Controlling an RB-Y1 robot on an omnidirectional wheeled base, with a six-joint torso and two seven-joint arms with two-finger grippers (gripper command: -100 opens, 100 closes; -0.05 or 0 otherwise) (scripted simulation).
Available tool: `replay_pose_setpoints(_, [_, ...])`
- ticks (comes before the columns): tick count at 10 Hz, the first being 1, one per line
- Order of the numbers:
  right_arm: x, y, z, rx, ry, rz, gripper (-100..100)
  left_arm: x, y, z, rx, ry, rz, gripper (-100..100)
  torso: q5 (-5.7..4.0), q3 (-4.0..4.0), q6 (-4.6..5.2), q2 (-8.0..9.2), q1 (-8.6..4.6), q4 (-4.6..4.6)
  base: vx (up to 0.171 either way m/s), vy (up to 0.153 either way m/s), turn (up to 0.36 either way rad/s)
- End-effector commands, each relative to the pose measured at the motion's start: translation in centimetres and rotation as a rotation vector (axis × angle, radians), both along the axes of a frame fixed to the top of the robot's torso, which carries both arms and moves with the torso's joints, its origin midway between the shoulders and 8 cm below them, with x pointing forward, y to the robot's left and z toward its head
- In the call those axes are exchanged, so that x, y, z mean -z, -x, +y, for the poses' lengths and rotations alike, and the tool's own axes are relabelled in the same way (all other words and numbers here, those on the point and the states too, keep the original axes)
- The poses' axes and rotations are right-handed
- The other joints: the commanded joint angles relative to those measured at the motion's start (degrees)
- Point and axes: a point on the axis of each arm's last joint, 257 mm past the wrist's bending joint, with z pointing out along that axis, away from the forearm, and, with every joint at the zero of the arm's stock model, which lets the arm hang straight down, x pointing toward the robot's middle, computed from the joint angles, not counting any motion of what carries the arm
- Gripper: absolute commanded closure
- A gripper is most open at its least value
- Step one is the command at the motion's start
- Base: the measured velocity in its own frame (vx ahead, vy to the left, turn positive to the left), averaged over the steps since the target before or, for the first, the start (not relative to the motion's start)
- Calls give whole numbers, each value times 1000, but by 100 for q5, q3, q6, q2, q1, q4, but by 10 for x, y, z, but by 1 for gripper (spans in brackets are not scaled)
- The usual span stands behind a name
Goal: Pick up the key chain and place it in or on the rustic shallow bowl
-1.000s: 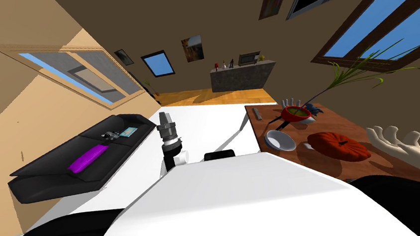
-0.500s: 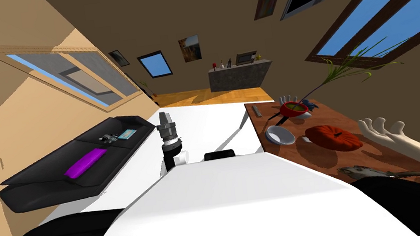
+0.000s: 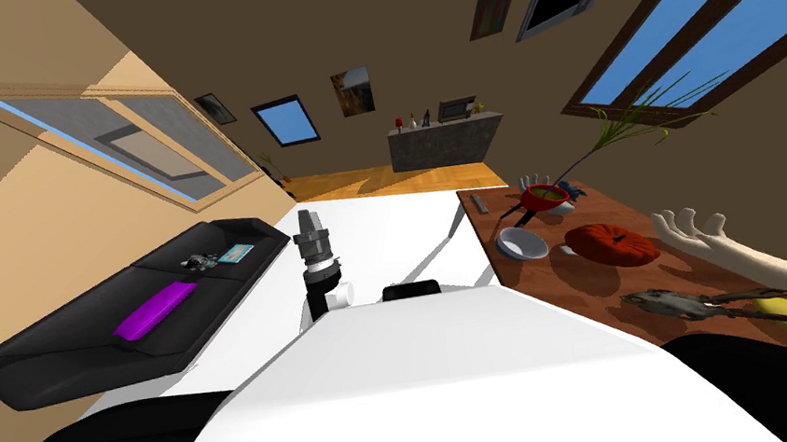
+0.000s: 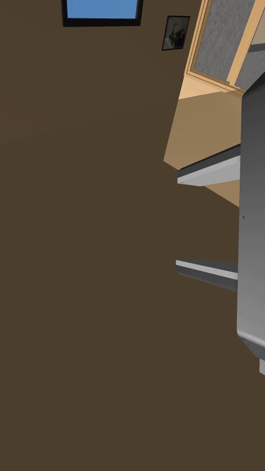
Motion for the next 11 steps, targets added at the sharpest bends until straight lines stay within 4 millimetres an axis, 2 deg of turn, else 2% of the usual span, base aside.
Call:
replay_pose_setpoints(1, [-10,-2,-11,-32,10,8,100,0,0,0,0,0,0,0,0,0,0,0,0,0,-103,60,6])
replay_pose_setpoints(4, [-28,-8,-25,-50,13,19,100,0,0,0,0,0,0,0,-5,21,5,40,-23,4,-182,-9,-35])
replay_pose_setpoints(8, [-42,-14,-34,-18,9,28,100,0,0,0,0,0,0,0,-23,32,10,56,-87,11,-195,-136,-44])
replay_pose_setpoints(9, [-40,-14,-33,-27,10,28,100,0,0,0,0,0,0,0,-24,31,12,53,-94,11,-78,-78,-6])
replay_pose_setpoints(10, [-41,-13,-34,-25,12,30,-100,0,0,0,0,0,0,0,-27,16,9,22,-70,9,-16,-15,0])
replay_pose_setpoints(11, [-41,-12,-34,-25,13,31,-100,0,0,0,0,0,0,0,-21,0,8,-4,-48,3,-8,-6,-1])
